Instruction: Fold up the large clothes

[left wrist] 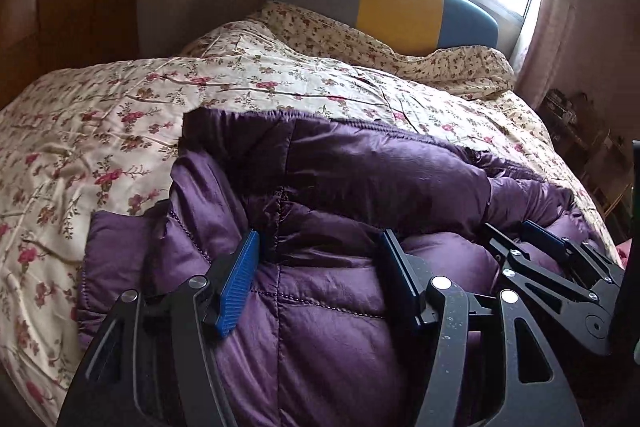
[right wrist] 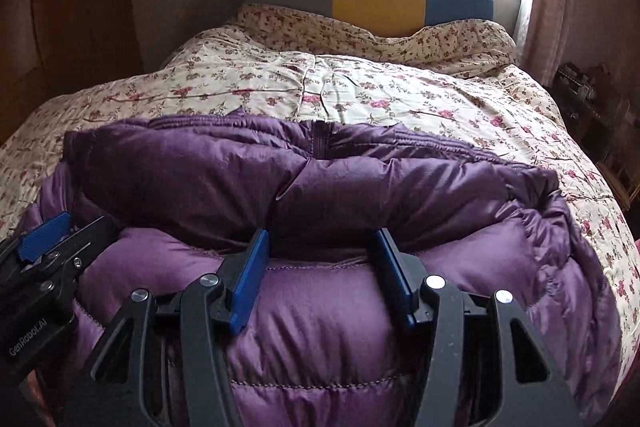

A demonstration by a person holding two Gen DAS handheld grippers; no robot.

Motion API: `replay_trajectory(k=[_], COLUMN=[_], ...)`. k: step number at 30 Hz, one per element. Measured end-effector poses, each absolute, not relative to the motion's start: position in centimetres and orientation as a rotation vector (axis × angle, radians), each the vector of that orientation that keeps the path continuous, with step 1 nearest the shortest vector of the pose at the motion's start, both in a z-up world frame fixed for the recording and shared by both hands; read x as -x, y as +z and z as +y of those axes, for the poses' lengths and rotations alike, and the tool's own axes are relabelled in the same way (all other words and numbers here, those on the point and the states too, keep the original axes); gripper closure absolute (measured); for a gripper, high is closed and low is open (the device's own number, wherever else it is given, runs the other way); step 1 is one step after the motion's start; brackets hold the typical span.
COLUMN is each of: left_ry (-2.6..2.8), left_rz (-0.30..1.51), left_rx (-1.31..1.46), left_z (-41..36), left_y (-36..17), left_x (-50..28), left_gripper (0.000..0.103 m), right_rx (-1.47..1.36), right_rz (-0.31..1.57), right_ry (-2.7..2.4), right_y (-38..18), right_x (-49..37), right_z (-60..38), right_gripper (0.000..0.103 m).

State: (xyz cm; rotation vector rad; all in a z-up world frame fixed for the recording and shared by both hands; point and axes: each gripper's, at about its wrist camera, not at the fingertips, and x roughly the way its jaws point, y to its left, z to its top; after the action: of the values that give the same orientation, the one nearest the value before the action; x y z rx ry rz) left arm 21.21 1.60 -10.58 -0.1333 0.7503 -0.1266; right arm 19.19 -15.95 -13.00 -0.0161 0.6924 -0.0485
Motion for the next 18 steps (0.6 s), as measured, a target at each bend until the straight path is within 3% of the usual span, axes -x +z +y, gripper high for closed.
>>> replay_trajectory(k=[18], left_ry=[-0.142], left_rz=[0.770], left_rx=[0.179], left_z=[2.0], left_y=[-11.8], left_x=[-21.9], left_gripper=[0.039], right_rx=[0.035], right_rz=[0.717], right_ry=[-0.050], right_y=[-14.8], right_x=[-20.5], right_z=[-15.9], right_gripper=[0.048])
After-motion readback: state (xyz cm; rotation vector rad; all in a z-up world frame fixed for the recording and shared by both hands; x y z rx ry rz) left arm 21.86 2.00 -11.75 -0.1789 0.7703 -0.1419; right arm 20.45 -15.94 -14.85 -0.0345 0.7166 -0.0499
